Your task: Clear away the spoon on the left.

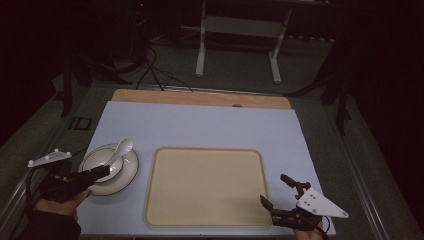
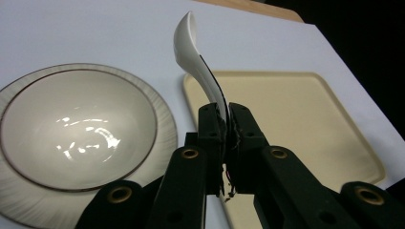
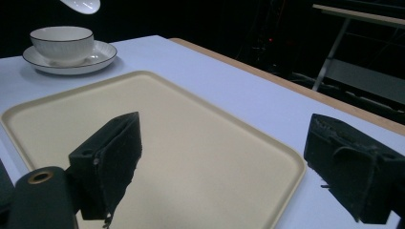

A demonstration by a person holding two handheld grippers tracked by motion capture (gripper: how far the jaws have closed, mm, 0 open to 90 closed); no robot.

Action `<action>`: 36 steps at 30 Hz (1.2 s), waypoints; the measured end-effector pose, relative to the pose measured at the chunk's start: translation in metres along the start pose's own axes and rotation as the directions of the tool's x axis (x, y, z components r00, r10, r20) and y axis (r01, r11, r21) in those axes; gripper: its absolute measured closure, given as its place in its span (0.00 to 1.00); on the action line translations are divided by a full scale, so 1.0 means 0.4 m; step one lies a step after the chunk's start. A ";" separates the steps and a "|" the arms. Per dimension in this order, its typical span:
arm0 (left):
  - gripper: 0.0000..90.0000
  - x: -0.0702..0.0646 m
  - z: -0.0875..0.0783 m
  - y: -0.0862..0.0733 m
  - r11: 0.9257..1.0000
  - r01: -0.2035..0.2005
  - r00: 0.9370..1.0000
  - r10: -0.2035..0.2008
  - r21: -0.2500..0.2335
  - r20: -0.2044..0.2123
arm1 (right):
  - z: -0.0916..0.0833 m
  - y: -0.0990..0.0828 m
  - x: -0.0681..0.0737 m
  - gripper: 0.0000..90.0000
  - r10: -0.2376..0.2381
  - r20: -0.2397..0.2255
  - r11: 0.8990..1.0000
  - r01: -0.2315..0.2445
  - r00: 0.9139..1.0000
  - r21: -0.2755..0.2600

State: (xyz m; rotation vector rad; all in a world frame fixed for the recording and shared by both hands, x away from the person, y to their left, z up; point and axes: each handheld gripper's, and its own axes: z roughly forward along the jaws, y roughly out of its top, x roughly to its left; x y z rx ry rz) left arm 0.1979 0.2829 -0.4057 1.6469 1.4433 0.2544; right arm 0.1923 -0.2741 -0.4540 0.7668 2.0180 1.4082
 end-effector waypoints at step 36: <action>0.95 -0.129 0.099 -0.045 0.998 -0.043 0.998 0.044 -0.036 0.036 | 0.002 0.001 -0.002 0.14 0.004 -0.009 1.000 -0.004 1.000 -0.004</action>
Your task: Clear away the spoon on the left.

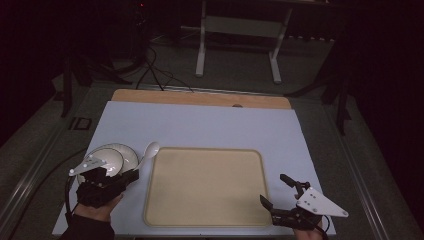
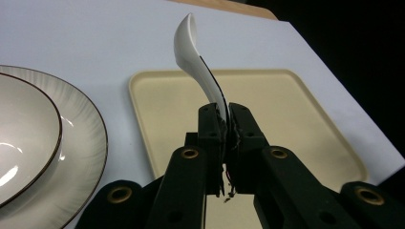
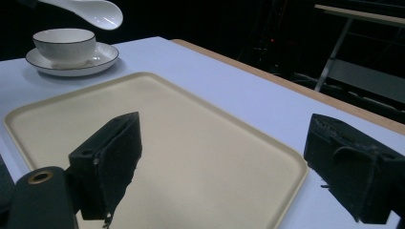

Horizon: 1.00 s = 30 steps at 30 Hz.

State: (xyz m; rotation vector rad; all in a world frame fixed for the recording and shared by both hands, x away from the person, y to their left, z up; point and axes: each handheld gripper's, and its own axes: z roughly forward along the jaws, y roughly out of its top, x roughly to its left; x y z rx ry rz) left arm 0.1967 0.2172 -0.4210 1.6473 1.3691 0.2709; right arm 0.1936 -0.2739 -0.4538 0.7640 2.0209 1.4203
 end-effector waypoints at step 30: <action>0.95 -0.081 0.065 -0.040 1.000 0.009 1.000 -0.009 -0.023 0.008 | 0.004 0.001 -0.002 0.14 0.007 -0.004 1.000 -0.007 1.000 0.002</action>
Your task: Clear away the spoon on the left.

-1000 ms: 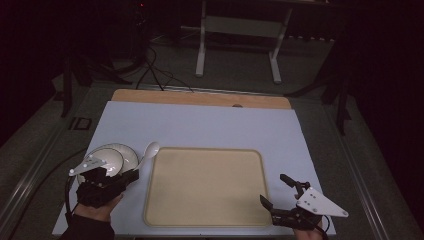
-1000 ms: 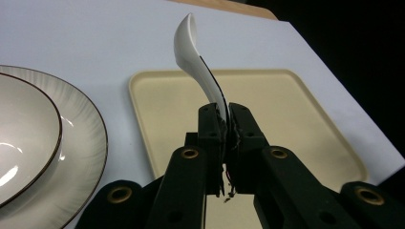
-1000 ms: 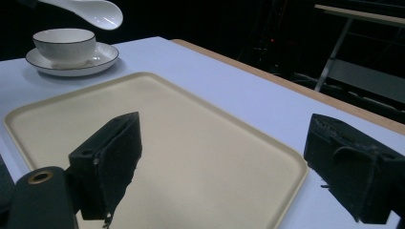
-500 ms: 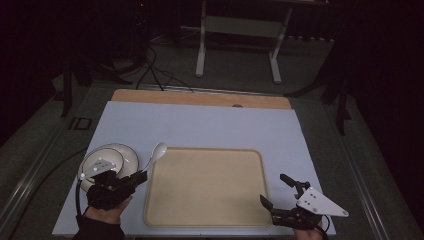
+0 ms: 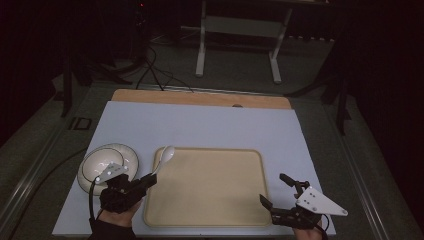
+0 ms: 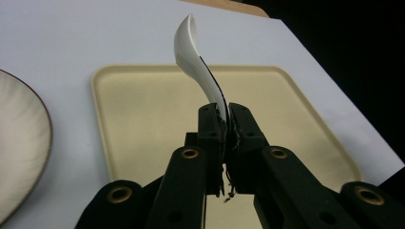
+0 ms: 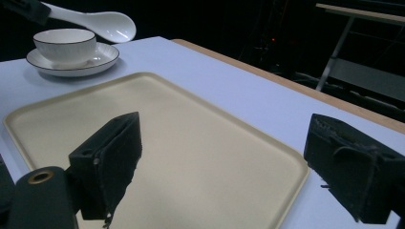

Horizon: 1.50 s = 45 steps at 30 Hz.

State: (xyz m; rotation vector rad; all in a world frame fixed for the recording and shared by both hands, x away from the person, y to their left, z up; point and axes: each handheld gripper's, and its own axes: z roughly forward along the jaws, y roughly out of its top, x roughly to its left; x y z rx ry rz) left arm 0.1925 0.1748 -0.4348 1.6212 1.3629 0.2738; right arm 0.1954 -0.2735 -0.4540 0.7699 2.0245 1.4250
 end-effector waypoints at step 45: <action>0.95 -0.045 0.167 -0.183 1.000 0.010 0.974 -0.013 -0.011 -0.226 | 0.013 -0.004 0.001 0.14 0.001 -0.011 1.000 -0.001 1.000 0.017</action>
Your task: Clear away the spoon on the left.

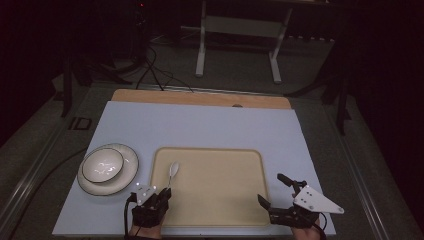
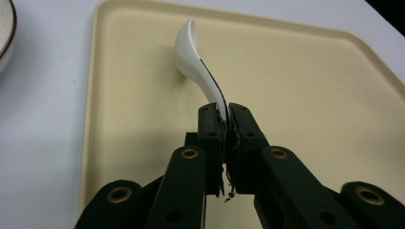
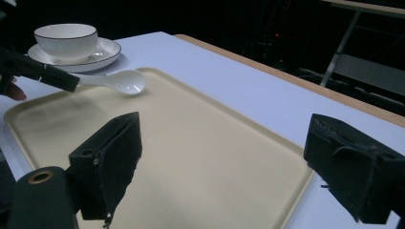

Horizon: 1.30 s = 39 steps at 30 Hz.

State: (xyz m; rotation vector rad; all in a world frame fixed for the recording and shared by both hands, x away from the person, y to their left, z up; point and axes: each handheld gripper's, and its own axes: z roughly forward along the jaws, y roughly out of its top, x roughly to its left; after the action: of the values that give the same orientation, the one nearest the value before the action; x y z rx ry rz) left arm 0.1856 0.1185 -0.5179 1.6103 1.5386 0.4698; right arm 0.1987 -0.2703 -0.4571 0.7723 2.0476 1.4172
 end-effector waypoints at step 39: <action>0.65 0.006 0.044 -0.013 0.991 -0.031 0.999 0.034 0.129 -0.020 | 0.000 -0.003 -0.006 0.14 0.011 0.011 1.000 -0.011 1.000 -0.004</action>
State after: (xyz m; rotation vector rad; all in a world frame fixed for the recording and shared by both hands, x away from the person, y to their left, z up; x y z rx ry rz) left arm 0.1959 0.1146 -0.5327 1.7361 1.5886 0.4149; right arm 0.2001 -0.2724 -0.4579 0.7893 2.0346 1.4187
